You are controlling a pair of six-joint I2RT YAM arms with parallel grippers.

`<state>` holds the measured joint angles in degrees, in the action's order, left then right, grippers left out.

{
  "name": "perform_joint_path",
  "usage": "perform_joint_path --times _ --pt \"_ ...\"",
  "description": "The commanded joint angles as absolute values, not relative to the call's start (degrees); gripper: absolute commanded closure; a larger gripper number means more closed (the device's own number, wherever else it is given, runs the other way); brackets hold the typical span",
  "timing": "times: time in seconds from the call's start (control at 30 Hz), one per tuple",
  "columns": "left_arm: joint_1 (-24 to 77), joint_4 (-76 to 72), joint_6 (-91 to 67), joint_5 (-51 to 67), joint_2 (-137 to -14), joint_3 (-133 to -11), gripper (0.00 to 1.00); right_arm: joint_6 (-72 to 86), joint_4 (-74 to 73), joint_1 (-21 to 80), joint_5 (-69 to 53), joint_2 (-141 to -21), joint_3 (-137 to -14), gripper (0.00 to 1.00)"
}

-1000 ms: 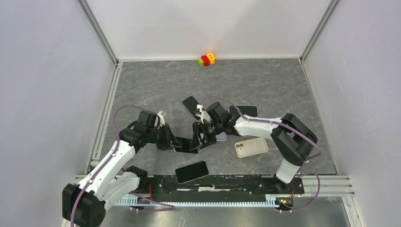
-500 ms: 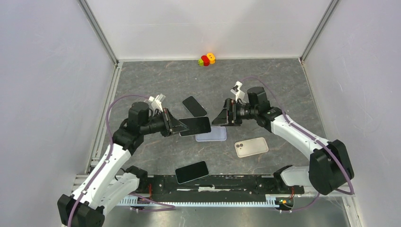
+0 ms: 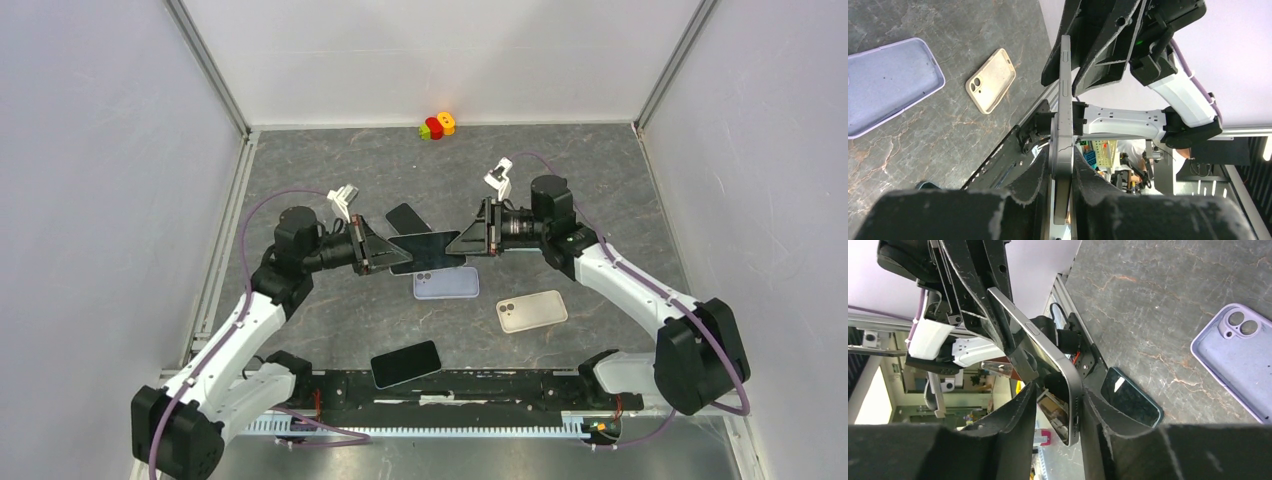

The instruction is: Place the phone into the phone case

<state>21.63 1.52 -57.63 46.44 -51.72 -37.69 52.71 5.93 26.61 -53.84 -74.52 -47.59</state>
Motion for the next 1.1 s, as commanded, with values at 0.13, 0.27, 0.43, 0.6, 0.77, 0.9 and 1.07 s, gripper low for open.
perform_joint_path --times 0.13,0.27,0.43,0.6,0.77,0.9,1.07 --pt "21.74 -6.5 -60.02 48.19 -54.71 -39.28 0.79 60.08 18.46 26.81 -58.54 -73.57 -46.38 1.0" --pt "21.78 -5.14 -58.43 47.4 -56.81 -39.91 0.56 58.26 17.1 26.63 -58.21 -73.91 -45.48 1.0" --pt "21.65 4.54 -52.28 42.43 -57.77 -42.03 0.37 51.77 9.1 25.21 -56.73 -74.78 -47.09 1.0" --pt "21.6 15.93 -44.33 37.27 -60.13 -45.6 0.32 40.27 -6.53 22.93 -52.86 -76.83 -52.45 1.0" --pt "21.59 27.31 -36.1 31.21 -64.15 -49.25 0.29 32.62 -16.21 20.91 -48.79 -78.47 -55.46 1.0" --pt "21.57 33.26 -32.14 27.37 -68.14 -51.32 0.28 30.11 -19.85 19.48 -46.55 -79.73 -55.9 1.0" --pt "21.64 35.48 -30.66 25.44 -73.21 -52.59 0.28 30.35 -21.03 18.98 -44.57 -81.04 -55.71 1.0"
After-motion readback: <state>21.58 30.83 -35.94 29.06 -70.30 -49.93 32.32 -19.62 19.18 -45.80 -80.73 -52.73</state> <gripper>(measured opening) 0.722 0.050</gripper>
